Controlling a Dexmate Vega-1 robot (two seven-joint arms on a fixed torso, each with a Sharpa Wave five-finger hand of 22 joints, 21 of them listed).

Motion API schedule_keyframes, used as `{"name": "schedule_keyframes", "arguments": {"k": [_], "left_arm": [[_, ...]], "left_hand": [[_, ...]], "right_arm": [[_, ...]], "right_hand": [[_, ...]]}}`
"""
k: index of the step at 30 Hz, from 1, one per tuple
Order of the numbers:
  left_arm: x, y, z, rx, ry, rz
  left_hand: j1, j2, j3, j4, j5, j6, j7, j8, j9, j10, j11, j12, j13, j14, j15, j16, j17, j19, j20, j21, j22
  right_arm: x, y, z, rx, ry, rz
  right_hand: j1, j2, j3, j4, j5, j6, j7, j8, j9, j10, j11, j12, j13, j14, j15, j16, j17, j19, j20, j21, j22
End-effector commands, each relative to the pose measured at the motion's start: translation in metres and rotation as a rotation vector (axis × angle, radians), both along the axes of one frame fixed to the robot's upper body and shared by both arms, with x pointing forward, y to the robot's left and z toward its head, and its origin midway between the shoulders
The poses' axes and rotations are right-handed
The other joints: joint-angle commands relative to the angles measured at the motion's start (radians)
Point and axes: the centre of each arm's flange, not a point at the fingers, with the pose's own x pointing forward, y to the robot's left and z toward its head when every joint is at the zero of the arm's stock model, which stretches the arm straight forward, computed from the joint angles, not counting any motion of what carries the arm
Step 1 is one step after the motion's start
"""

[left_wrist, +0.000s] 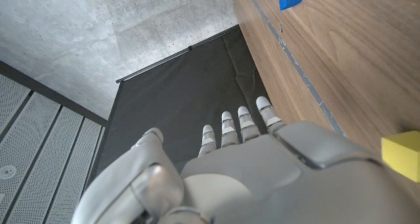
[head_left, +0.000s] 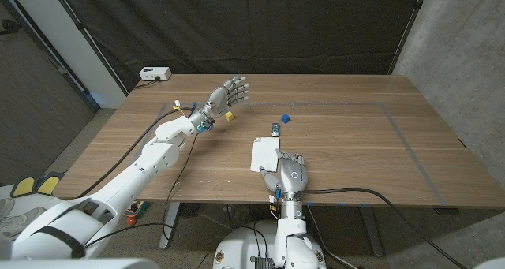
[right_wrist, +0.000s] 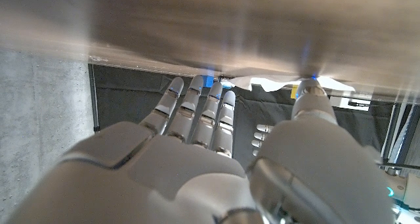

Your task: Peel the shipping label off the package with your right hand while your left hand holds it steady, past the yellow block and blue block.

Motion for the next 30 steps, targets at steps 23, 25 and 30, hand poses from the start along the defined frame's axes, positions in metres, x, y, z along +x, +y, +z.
{"name": "schedule_keyframes", "arguments": {"k": [23,25,30], "left_arm": [[0.002,0.004,0.008,-0.033,-0.018,-0.027],[0.003,0.005,0.009,-0.032,-0.02,-0.026],[0.003,0.004,0.009,-0.029,-0.015,-0.025]], "left_hand": [[-0.001,-0.015,-0.011,0.001,-0.003,0.009,-0.01,-0.008,0.003,0.002,0.0,-0.008,0.005,0.014,-0.003,0.0,0.003,-0.041,0.014,-0.005,0.002],[-0.001,-0.015,-0.011,0.001,-0.003,0.009,-0.01,-0.008,0.003,0.003,-0.001,-0.009,0.005,0.013,-0.002,0.0,0.003,-0.04,0.012,-0.004,0.002],[-0.002,-0.016,-0.013,0.002,-0.002,0.008,-0.011,-0.01,0.003,0.003,0.002,-0.01,0.005,0.014,-0.002,-0.001,0.003,-0.039,0.013,-0.005,0.002]], "right_arm": [[0.02,-0.008,0.005,-0.137,0.045,-0.015],[0.021,-0.009,0.005,-0.13,0.029,-0.016],[0.02,-0.011,0.006,-0.102,-0.039,0.016]], "right_hand": [[0.362,0.136,0.032,-0.038,0.069,0.385,-0.114,0.091,-0.008,0.498,-0.1,0.15,0.031,0.313,-0.192,0.239,0.156,0.052,-0.045,0.064,0.021],[0.404,0.143,0.027,-0.035,0.065,0.418,-0.109,0.091,-0.008,0.54,-0.1,0.164,0.044,0.34,-0.194,0.267,0.185,0.056,-0.047,0.077,0.024],[0.462,0.169,0.024,-0.027,0.052,0.549,-0.103,0.131,0.002,0.638,-0.097,0.201,0.076,0.396,-0.194,0.291,0.22,0.073,-0.053,0.11,0.03]]}}
